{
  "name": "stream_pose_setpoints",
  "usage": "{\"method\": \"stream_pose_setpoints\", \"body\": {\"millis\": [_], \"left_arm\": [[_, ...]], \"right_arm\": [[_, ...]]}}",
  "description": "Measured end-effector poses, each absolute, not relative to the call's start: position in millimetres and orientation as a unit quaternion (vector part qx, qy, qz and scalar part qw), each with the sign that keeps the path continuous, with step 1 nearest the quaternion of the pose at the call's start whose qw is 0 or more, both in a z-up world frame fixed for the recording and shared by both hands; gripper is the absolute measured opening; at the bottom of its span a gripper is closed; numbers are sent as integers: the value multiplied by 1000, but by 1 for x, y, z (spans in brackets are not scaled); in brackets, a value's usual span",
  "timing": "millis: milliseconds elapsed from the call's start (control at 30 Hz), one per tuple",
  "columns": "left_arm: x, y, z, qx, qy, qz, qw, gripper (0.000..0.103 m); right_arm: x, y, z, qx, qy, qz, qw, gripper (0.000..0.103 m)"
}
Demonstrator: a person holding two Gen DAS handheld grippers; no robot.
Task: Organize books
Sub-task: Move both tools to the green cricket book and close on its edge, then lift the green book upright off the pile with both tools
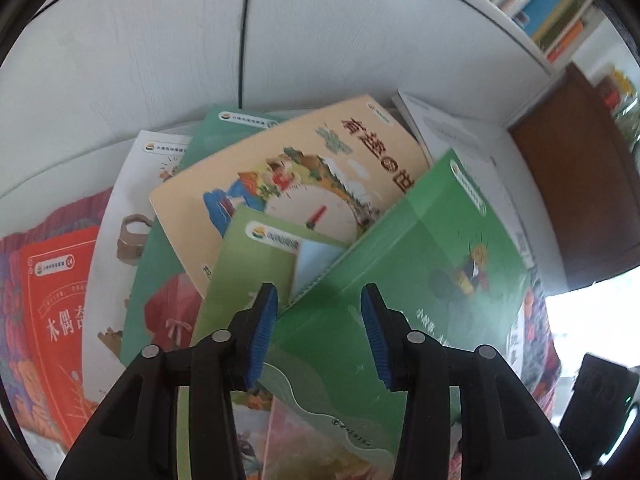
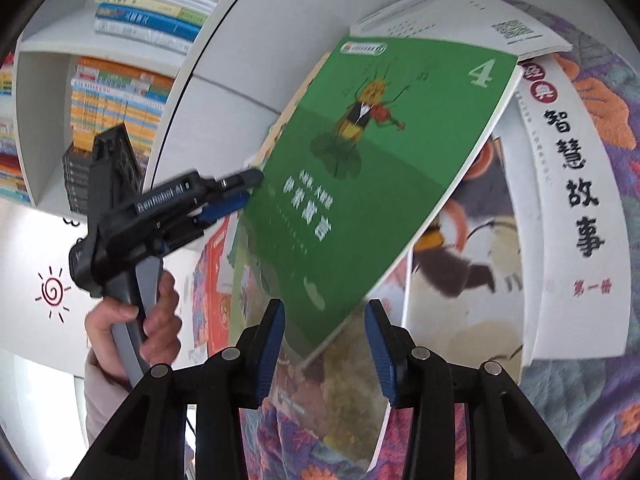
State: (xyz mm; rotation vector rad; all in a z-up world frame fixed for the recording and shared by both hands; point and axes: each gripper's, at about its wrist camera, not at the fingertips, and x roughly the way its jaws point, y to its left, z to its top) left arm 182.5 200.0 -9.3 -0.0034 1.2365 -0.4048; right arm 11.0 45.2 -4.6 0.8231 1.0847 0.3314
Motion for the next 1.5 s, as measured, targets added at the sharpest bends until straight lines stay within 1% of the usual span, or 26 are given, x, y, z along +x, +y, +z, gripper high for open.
{"method": "stream_pose_setpoints", "body": {"millis": [133,200,233,367,533,800,1167,1267,1333,1500], "left_arm": [[163,194,-7,41,575,-168,800,41],[152,195,-6,42,580,-171,796,41],[146,195,-5,39,584,-176,791,42],[128,198,-7,45,592,-173,786,42],[100,208,-14,13,606,-171,777,42],[44,222,-19,-10,627,-164,762,42],[-61,232,-35,-99,665,-146,726,42],[-85,223,-40,-101,679,-149,712,42],[-94,221,-42,-105,682,-156,707,42],[-79,243,-43,-155,672,-144,710,42]], "right_arm": [[15,40,-5,386,497,151,763,40],[15,35,-2,379,497,142,767,41],[16,33,-1,370,502,137,770,43],[16,27,0,361,512,131,768,43],[5,20,3,344,521,123,771,43],[-14,21,6,305,542,131,772,43],[-72,15,1,250,602,129,747,44],[-86,10,1,233,620,133,737,44],[-90,7,1,221,628,134,734,44],[-95,-7,-4,237,633,143,723,43]]}}
